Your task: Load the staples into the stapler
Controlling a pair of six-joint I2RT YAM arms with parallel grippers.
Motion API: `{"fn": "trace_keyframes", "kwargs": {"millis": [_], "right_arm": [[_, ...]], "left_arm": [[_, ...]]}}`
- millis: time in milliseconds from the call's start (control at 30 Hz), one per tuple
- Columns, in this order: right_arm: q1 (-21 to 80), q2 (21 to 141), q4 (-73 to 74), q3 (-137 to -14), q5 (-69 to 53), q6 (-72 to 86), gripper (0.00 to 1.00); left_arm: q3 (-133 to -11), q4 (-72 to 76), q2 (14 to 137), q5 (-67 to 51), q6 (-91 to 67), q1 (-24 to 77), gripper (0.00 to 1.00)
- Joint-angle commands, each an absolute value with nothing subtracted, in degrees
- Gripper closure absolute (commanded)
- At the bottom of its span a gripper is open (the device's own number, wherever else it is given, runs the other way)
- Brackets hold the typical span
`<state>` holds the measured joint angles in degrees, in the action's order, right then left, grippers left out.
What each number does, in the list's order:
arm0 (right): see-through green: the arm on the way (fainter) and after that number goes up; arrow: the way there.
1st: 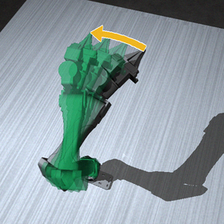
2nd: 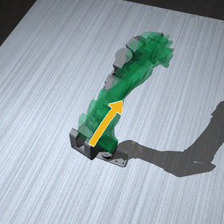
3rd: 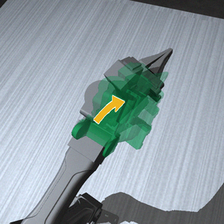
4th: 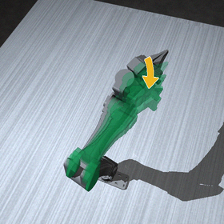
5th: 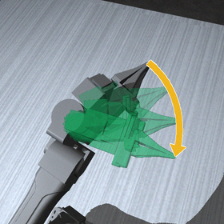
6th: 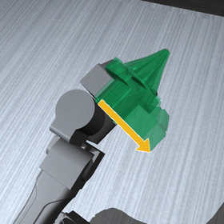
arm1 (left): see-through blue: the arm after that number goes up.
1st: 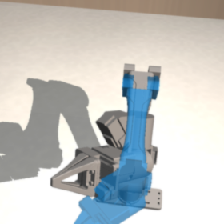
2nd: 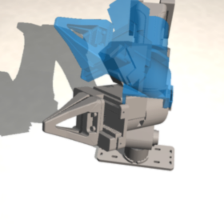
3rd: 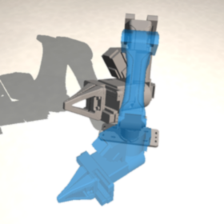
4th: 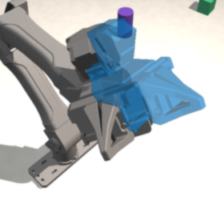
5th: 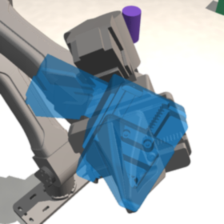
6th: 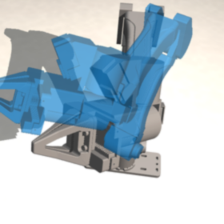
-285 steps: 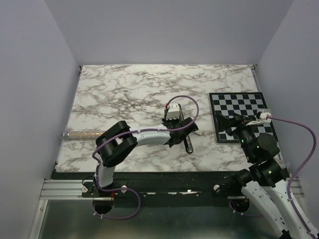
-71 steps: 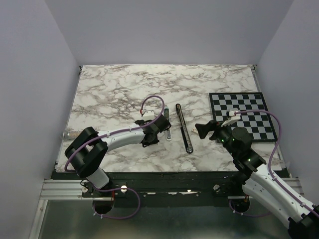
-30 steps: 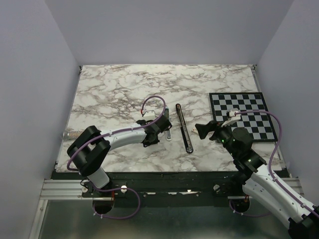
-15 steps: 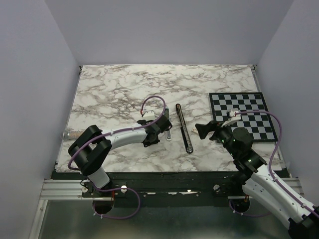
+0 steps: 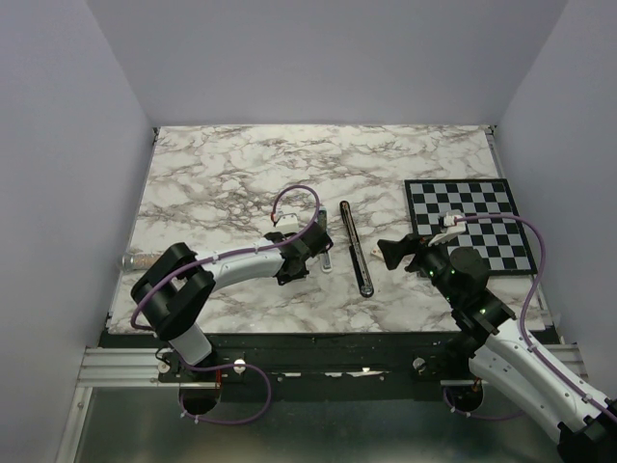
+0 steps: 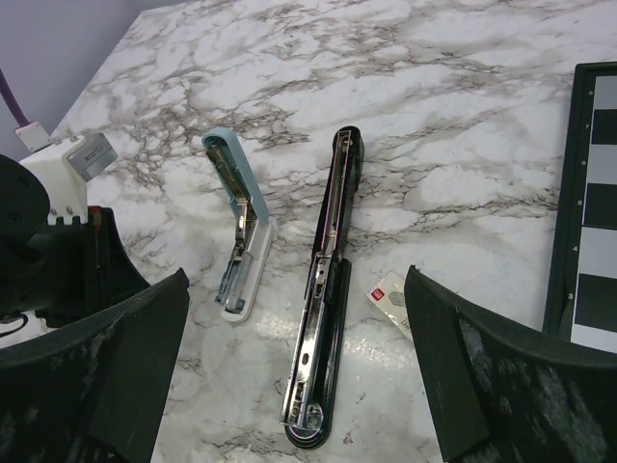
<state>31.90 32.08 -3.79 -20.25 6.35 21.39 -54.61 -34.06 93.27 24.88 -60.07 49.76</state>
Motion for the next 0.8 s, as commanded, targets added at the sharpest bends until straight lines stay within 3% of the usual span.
{"fn": "trace_keyframes", "kwargs": {"millis": [0,400,767], "right_arm": [[32.43,31.47,-4.31,-19.51,6.77,20.83,0.0],[32.43,31.2,-4.04,-19.51,7.03,20.74,0.0],[32.52,30.76,-3.6,-19.69,7.21,20.83,0.0]], "left_arm": [[-56.34,-35.77,90.97,26.8,-59.6,50.1,0.81],[-63.89,-35.6,90.53,28.83,-57.3,51.59,0.81],[-74.88,-31.47,101.94,32.86,-57.91,55.02,0.82]]}}
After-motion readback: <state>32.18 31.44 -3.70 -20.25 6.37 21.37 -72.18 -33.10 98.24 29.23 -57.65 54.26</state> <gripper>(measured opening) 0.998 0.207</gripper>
